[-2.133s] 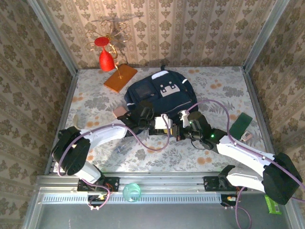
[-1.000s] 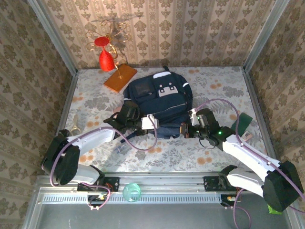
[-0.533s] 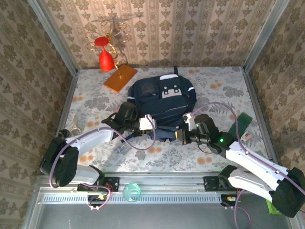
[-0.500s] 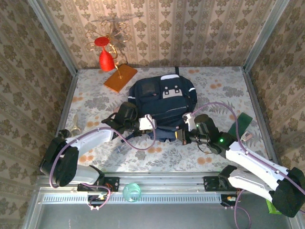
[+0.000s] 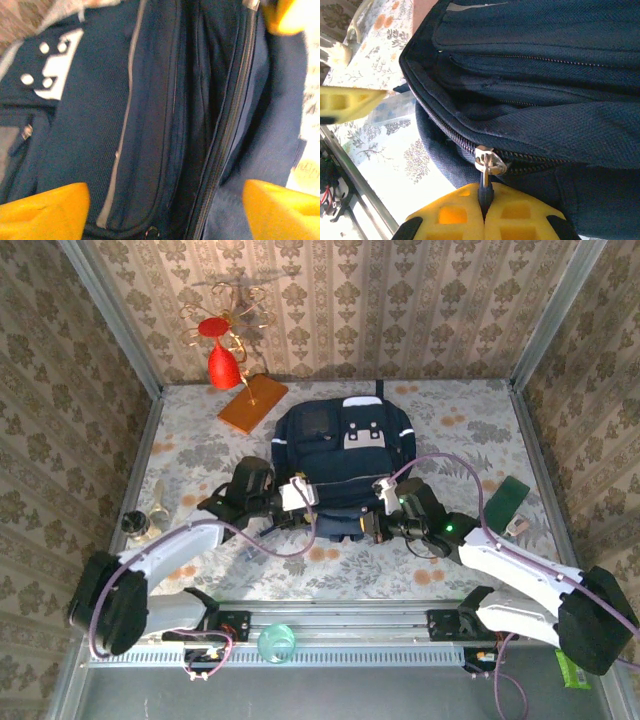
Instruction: Pack books, pencil case, and school supplies into a backpack
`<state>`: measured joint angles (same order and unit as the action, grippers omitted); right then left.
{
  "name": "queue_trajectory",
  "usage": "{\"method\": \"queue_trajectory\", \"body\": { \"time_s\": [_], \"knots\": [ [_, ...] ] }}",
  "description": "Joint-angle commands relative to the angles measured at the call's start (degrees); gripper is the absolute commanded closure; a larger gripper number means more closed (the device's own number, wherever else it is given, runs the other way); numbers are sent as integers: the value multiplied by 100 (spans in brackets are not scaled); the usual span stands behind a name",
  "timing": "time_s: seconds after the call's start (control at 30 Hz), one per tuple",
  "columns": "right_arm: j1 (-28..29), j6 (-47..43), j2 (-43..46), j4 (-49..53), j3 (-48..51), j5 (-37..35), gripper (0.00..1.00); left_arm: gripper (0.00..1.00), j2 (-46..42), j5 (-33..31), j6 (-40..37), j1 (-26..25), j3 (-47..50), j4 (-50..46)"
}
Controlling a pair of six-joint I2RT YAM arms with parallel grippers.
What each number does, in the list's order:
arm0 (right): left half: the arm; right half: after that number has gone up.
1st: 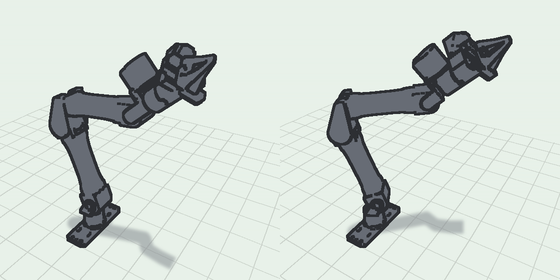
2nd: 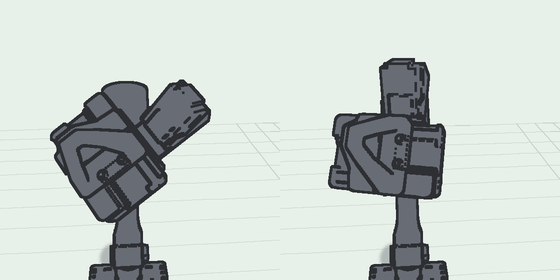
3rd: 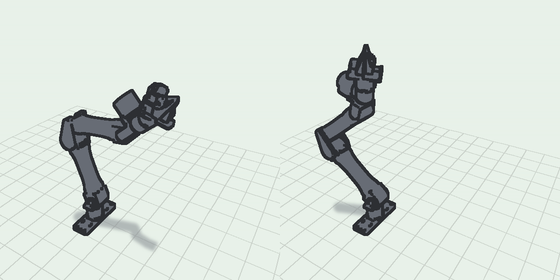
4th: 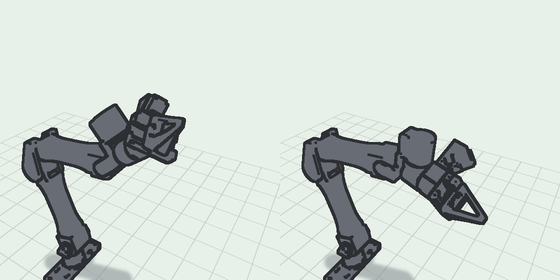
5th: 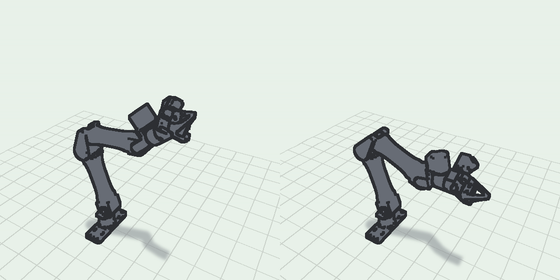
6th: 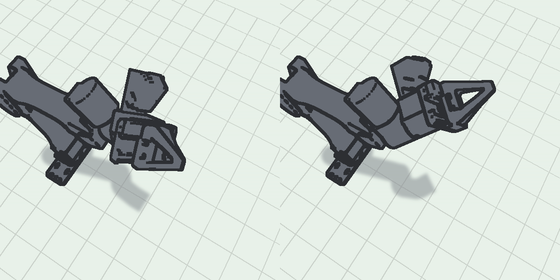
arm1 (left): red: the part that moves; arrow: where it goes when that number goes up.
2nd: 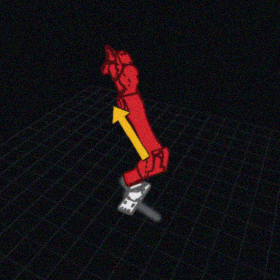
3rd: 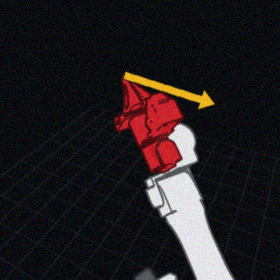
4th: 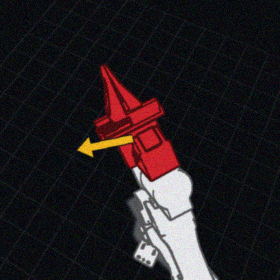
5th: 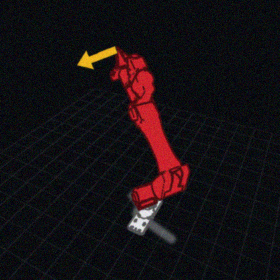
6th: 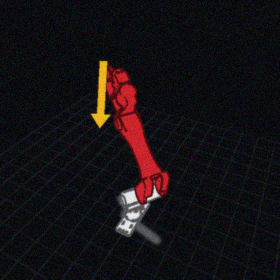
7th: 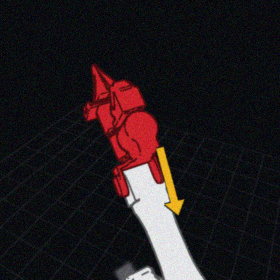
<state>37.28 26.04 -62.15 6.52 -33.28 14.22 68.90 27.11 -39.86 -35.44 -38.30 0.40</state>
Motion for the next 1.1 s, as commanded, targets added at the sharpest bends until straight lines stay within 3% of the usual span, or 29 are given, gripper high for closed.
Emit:
{"method": "queue_trajectory", "body": {
  "time_s": [0.0, 0.17, 0.53, 0.63, 0.9, 1.07],
  "knots": [
    [25, -66, -43, -418, -258, 107, 100, 17, -92, 434, 67, -273, -98, 408],
    [30, 94, -95, -582, -216, 131, 100, 18, 640, 134, -378, -907, -734, -4],
    [25, 180, 52, -556, -173, 105, 100, 35, 1788, 251, -591, -979, -1334, -170],
    [25, 202, 105, -547, -137, 78, 100, 46, 1936, 376, -618, -978, -1473, -311],
    [-57, 175, 365, 45, -188, -388, 100, 94, 1820, 604, -672, -768, -1432, -743],
    [-519, 217, 499, 749, -147, -516, 100, 100, 1351, 777, -672, -438, -1115, -717]
  ]
}}
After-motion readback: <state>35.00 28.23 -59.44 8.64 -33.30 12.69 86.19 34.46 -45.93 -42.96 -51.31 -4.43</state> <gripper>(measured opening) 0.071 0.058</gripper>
